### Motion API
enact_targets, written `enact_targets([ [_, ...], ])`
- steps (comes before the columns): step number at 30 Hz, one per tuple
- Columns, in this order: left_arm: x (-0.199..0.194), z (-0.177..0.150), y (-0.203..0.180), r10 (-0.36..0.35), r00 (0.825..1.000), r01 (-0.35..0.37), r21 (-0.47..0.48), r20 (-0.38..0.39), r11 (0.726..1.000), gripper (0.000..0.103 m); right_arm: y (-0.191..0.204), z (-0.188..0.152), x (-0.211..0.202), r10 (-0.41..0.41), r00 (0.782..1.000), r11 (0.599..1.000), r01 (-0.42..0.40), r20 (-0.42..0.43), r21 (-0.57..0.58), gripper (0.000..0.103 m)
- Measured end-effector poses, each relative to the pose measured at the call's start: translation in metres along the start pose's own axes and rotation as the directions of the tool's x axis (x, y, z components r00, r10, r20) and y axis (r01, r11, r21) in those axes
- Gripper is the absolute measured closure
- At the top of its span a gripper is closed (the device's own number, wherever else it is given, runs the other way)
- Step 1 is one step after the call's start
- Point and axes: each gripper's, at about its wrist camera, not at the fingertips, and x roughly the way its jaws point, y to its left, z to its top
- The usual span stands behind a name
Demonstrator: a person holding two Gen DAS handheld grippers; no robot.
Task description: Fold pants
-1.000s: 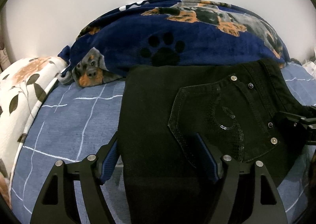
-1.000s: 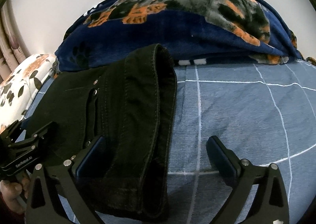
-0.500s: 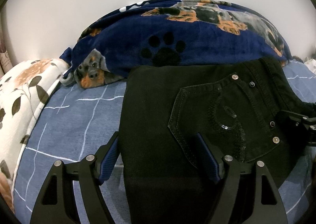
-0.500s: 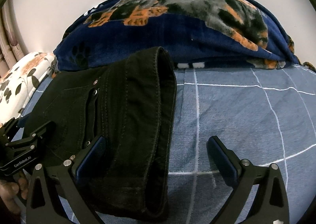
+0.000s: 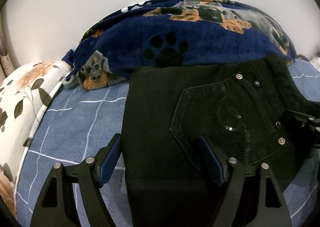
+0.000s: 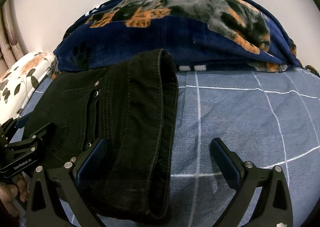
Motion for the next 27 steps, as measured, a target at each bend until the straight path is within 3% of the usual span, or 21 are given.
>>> enact_targets([
  [10, -0.014, -0.003, 0.001, 0.050, 0.997, -0.050, -0.002, 0.052, 0.999, 0.020, 0.002, 0.002, -0.009, -0.026, 1.000, 1.000, 0.026, -0.002, -0.007, 0.002],
  [12, -0.033, -0.006, 0.003, 0.089, 0.992, -0.088, -0.016, 0.085, 0.996, 0.020, 0.004, 0.003, -0.035, -0.037, 0.998, 0.999, 0.036, 0.054, 0.006, 0.001],
  [14, -0.055, -0.009, 0.005, 0.069, 0.991, -0.065, -0.042, 0.112, 0.997, 0.018, 0.004, -0.001, -0.061, -0.023, 0.995, 1.000, 0.022, 0.100, 0.015, 0.001],
  [17, -0.087, -0.009, 0.005, 0.066, 0.985, -0.056, -0.068, 0.158, 0.996, 0.004, 0.007, -0.012, -0.093, 0.000, 0.992, 1.000, -0.003, 0.128, 0.023, 0.001],
  [23, -0.155, -0.005, -0.009, 0.135, 0.957, -0.133, -0.027, 0.257, 0.991, 0.000, 0.012, -0.042, -0.142, 0.054, 0.987, 0.996, -0.064, 0.149, 0.062, 0.001],
  [27, -0.195, -0.002, -0.012, 0.121, 0.942, -0.117, -0.033, 0.313, 0.993, 0.000, 0.015, -0.053, -0.175, 0.071, 0.980, 0.994, -0.084, 0.185, 0.064, 0.001],
])
